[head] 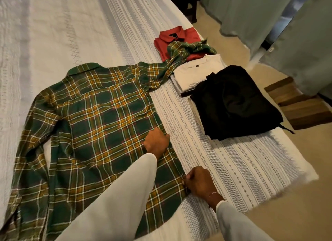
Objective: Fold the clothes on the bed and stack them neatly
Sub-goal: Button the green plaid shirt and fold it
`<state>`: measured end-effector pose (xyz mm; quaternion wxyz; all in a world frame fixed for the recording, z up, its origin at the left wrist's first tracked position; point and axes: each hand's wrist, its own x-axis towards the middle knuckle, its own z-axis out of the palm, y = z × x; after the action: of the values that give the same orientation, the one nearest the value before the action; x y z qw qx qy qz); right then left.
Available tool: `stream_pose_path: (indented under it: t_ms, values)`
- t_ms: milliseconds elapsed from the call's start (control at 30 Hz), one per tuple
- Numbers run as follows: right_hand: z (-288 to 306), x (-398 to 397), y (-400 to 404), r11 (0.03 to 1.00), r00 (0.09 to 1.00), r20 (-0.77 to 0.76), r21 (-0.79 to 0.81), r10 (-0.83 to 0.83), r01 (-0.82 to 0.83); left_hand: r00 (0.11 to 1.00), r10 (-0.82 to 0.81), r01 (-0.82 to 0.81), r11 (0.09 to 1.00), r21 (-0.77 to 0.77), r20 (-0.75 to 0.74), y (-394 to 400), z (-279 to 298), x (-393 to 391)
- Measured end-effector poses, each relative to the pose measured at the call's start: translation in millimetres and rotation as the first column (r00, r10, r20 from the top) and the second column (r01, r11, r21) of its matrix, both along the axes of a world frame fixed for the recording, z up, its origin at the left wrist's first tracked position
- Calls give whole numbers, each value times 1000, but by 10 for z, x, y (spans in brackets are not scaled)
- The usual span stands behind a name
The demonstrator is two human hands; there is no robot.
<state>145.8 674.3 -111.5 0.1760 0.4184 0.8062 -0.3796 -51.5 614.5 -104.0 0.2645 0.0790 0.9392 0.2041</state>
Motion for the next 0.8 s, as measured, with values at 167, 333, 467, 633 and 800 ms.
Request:
stream_pose_path:
  t_ms: [167,333,467,633,800]
  values:
    - [101,66,100,989,999,-40,-142,22,-28,988,128,-136,986,95,87,84,-32,30]
    - [218,149,143,958,982,-93,-254,-164,136,979,168,-178,980,91,113,109,-90,38]
    - [189,258,200,974,983,-79,-167,-165,150,982,156,-165,983,79,109,157,-78,82]
    - [73,332,206,995,995,9,-17,-96,96,994,80,-88,990,110,81,149,-74,163]
    - [103,161,155,975,986,117,175,116,-135,993,-82,70,987,145,80,-46,-33,35]
